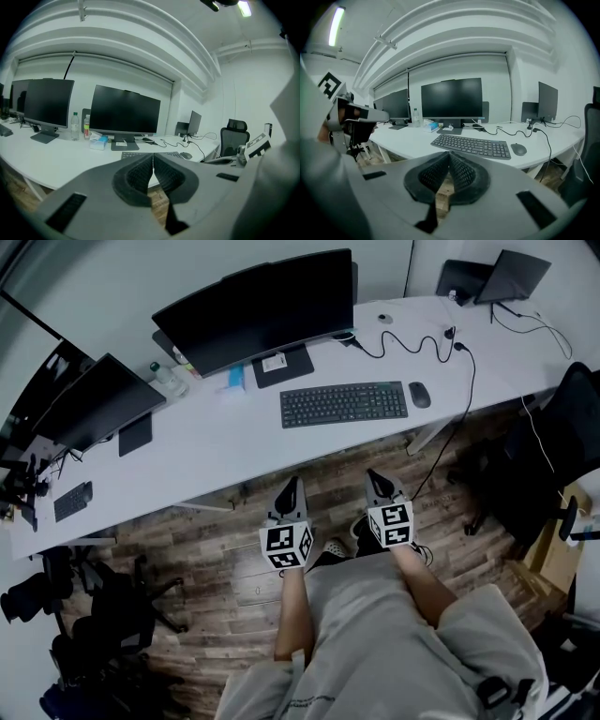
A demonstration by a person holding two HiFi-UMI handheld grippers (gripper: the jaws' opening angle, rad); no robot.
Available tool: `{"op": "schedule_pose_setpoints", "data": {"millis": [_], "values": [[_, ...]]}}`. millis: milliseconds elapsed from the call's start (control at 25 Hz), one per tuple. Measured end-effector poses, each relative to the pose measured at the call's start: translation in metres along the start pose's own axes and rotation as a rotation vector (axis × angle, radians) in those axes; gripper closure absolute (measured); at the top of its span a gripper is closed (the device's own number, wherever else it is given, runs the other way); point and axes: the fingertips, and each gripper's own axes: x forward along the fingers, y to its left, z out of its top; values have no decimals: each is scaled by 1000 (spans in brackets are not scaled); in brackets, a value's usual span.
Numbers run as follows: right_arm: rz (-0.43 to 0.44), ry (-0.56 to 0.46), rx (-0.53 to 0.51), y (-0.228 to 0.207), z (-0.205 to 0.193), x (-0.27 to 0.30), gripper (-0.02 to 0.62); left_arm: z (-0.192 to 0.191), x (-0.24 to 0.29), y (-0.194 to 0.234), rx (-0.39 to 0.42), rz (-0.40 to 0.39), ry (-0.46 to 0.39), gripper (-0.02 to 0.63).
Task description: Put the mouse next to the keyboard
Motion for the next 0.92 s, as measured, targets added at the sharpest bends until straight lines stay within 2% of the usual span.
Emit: {"op": "schedule_pose_setpoints", "data": {"millis": [600, 920], "values": [[-41, -16, 23, -20, 1, -12, 594, 0, 18, -23, 26, -57, 19, 581], [-18, -14, 15, -11, 5, -3, 594, -6, 24, -20, 116, -56, 67, 581]]}}
